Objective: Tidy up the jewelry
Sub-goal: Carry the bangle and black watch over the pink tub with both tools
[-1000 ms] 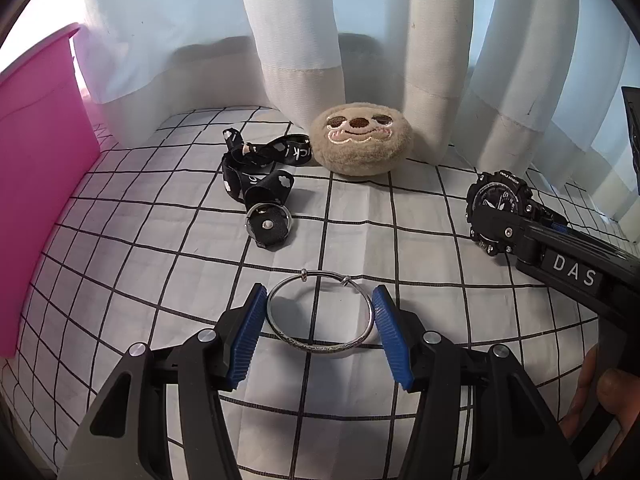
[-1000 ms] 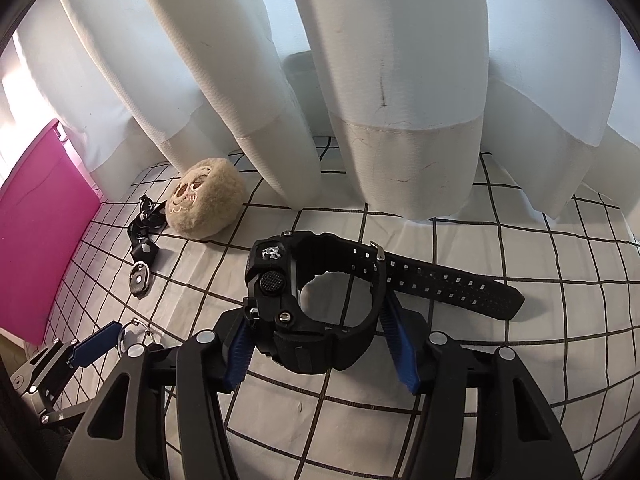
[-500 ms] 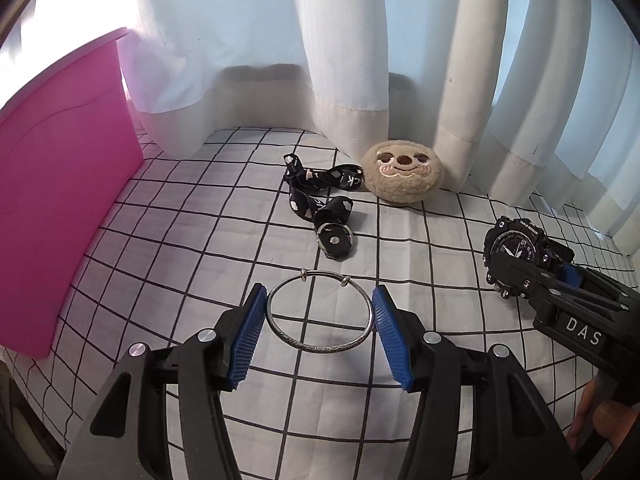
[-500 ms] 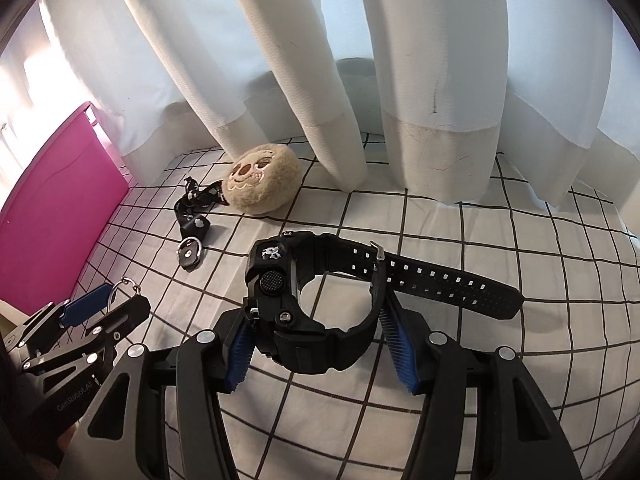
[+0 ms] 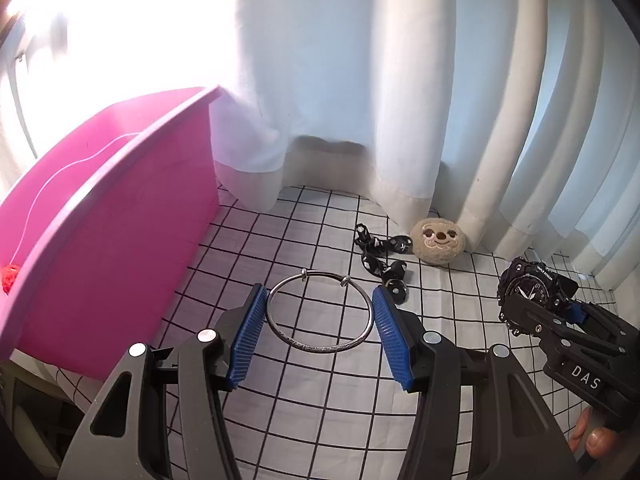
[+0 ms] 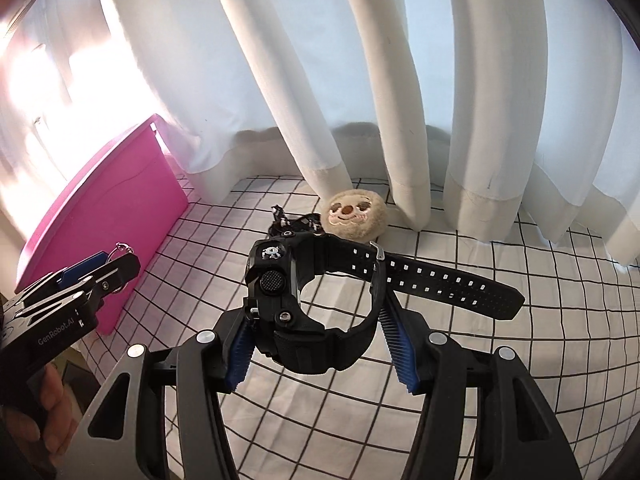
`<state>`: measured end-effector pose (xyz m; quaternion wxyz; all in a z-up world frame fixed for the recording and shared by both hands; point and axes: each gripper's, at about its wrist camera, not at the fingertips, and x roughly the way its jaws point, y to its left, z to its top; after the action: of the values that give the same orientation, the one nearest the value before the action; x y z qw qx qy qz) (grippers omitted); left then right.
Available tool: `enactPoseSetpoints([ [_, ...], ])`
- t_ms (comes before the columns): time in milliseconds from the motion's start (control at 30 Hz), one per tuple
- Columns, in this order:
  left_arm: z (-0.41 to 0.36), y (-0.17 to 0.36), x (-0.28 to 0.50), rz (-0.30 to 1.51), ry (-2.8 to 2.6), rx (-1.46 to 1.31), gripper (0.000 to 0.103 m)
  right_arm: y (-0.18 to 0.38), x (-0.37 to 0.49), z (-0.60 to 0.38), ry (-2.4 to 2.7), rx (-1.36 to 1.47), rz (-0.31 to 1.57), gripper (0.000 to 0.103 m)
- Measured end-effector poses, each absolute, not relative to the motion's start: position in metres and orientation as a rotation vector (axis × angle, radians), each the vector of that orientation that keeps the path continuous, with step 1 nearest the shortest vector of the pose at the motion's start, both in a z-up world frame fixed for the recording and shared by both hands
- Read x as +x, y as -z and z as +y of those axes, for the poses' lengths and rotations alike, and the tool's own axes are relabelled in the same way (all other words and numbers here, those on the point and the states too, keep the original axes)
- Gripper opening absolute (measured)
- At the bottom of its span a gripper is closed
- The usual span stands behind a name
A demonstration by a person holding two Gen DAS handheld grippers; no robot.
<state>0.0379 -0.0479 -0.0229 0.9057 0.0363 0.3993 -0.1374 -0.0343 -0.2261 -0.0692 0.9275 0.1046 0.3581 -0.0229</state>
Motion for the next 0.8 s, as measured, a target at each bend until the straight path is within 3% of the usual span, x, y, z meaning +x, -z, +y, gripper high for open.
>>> enactPoseSetpoints([
  [433, 0.066, -0.067, 0.075, 0.678, 0.183, -0.007, 0.053, -0.007, 0.019, -0.109, -0.147, 0.15, 0.609, 0.055],
  [800, 0.172, -0.07, 0.115, 0.689, 0.01, -0.022, 0.053, -0.03, 0.084, 0.01, -0.336, 0.035, 0.62, 0.055],
])
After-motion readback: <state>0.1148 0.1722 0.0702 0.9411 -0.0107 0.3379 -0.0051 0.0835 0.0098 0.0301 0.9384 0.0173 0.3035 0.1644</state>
